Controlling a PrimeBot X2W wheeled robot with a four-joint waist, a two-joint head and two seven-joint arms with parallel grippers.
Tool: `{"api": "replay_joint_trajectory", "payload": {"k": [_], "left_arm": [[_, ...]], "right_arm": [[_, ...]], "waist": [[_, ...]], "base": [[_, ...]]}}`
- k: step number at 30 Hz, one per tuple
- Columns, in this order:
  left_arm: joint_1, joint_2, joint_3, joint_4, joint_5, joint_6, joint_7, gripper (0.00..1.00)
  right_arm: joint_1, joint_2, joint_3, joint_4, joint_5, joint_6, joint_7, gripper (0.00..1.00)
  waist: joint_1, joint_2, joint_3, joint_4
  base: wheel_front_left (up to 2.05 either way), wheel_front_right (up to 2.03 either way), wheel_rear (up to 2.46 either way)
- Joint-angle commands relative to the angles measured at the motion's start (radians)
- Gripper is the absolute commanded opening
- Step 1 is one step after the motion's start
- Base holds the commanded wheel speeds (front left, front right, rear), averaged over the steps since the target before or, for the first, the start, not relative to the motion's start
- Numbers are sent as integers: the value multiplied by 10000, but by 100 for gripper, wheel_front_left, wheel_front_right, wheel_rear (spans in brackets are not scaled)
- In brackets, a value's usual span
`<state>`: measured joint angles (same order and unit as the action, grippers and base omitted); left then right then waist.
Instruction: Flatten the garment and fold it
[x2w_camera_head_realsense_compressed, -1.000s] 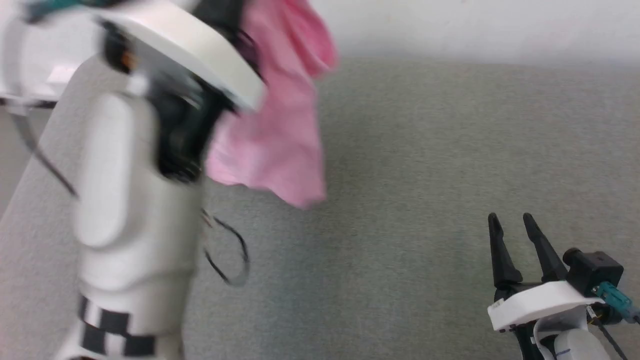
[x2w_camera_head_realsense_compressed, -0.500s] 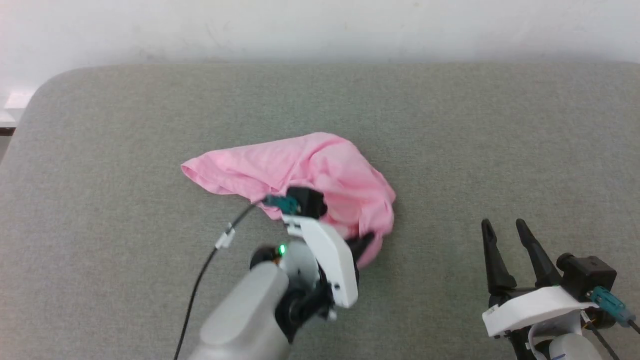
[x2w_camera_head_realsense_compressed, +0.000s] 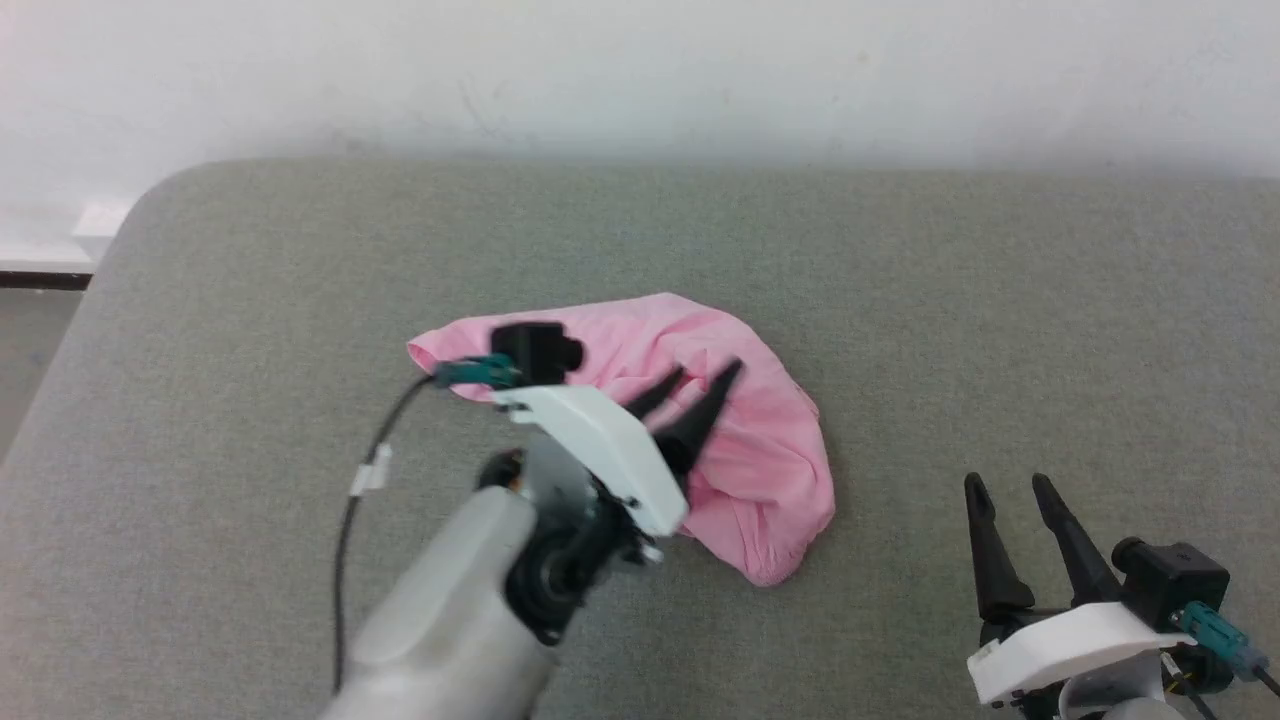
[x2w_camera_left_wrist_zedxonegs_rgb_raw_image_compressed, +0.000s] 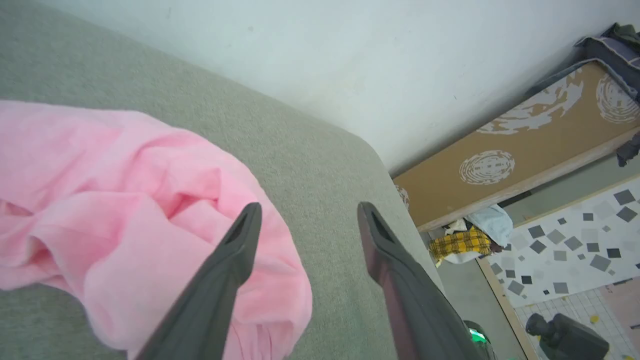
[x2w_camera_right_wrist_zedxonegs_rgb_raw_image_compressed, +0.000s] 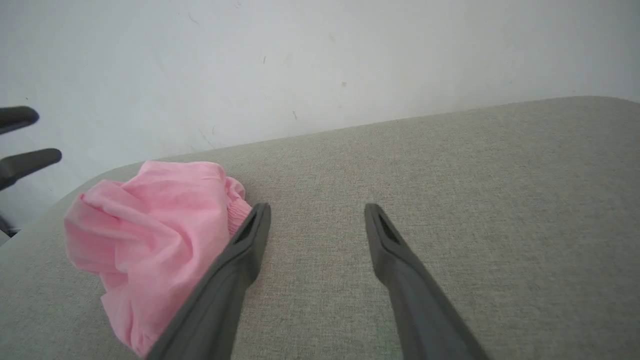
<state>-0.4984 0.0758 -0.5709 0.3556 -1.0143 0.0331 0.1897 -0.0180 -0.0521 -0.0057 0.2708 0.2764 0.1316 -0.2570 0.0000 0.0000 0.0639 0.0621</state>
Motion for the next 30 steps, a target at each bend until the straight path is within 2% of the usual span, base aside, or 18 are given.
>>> {"api": "replay_joint_trajectory", "payload": {"k": [1,5,9,11,14,17,20,26,30], "left_arm": [[-119,194,142,-109,48,100,-184,100],[-137,1318,503,-835,1601,604,-1952,100],[319,2311,733,-1049,3112,1356,-3679,100],[705,2558,971,-1160,3539,1673,-4213,100],[1420,2782,1201,-1393,4165,1985,-4464,100],[2176,2655,1713,-1997,4722,2167,-4506,100],[3054,2325,2194,-2461,5106,2093,-4510,100],[4179,1707,3003,-2994,5702,1335,-4513,100],[4542,1331,3352,-2839,5945,890,-4513,100]], "right_arm": [[56,18,-26,-4,71,-9,-47,100],[105,18,41,23,156,-9,-47,100],[137,18,115,16,175,-9,-47,100],[174,18,118,18,178,-9,-47,100],[240,18,117,19,148,-9,-47,100],[300,18,123,52,89,-9,-47,100],[328,18,127,96,30,-9,-47,100],[269,18,108,168,-63,-9,-47,100],[163,18,97,217,-116,-9,-45,100]], "waist": [[0,0,-232,187],[0,0,-474,279],[0,0,-585,328],[0,0,-634,348],[0,0,-688,373],[0,0,-729,372],[0,0,-766,330],[0,0,-764,152],[0,0,-729,80]], "base": [[0,0,0],[0,0,0],[0,0,0],[0,0,0],[0,0,0],[0,0,0],[0,0,0],[0,0,0],[0,0,0]]}}
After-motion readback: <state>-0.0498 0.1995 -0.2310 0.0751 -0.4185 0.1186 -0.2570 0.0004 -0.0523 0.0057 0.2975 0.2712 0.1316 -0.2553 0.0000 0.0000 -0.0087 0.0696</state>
